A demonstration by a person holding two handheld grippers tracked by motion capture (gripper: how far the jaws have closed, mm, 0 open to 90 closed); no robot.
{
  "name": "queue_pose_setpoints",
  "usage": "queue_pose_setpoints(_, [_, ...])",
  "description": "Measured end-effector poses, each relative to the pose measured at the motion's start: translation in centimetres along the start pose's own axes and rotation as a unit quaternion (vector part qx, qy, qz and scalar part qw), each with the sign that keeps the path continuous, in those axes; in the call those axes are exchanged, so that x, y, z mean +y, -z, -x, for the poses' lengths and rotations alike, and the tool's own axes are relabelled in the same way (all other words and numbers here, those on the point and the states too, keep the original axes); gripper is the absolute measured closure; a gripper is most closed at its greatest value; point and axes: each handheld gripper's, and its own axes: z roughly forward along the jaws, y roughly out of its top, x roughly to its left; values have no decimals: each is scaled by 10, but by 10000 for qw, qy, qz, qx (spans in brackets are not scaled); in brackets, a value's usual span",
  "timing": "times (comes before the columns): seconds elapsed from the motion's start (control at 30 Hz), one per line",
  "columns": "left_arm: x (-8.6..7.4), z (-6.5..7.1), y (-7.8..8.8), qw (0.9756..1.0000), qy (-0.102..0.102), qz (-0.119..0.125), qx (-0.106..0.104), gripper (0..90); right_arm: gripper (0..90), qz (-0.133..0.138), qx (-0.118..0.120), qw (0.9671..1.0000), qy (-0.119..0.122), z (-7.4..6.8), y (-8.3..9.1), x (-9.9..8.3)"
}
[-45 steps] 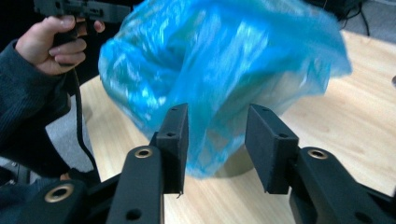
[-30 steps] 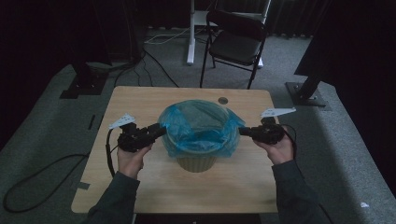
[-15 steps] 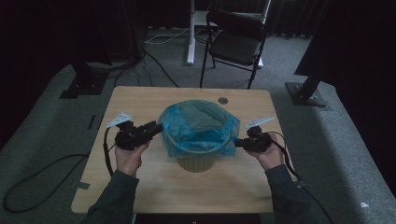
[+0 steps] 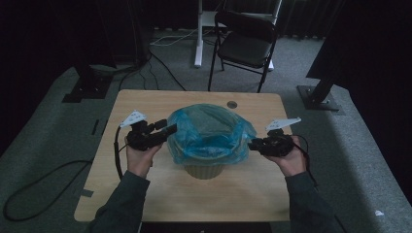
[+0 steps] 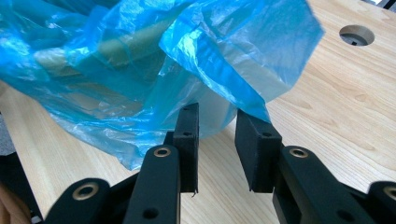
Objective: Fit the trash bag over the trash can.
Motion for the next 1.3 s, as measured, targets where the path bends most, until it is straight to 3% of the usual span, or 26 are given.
queue_pose_setpoints(0.1, [-2, -4, -2, 9998, 16, 4, 185, 658, 687, 67, -12, 10000, -3, 1, 7, -2])
queue_pose_setpoints(0.27, [-5, -12, 0, 9992, 142, 44, 362, 851, 677, 199, -47, 9998, -41, 4, 21, -5])
queue_pose_setpoints(0.4, [-6, -19, 0, 9986, 222, 24, 488, 894, 673, 302, -74, 9995, -51, 5, 29, -5])
queue_pose_setpoints(0.57, [-7, -23, -3, 9982, 237, -14, 550, 896, 666, 537, -29, 9985, -46, 4, 40, -1])
queue_pose_setpoints(0.77, [-6, -21, -3, 9985, 223, 69, 501, 886, 604, 634, 61, 9978, 200, -4, 36, 13])
queue_pose_setpoints(0.93, [0, -15, 2, 9992, 121, 309, 222, 621, 573, 636, 68, 9975, 285, -10, 29, 21])
queue_pose_setpoints(1.03, [3, -11, -2, 9999, -24, 139, 46, 494, 558, 594, 72, 9977, 311, -9, 23, 24])
queue_pose_setpoints(1.07, [3, -9, -5, 9999, -73, 78, 87, 476, 557, 578, 78, 9978, 301, -9, 21, 25])
queue_pose_setpoints(1.13, [2, -10, -9, 9998, -53, 7, 196, 506, 559, 518, 9, 9982, 310, -9, 17, 26])
queue_pose_setpoints(1.3, [-1, -20, -12, 9991, 292, -11, 312, 713, 624, 382, -130, 9988, 260, -5, 7, 28])
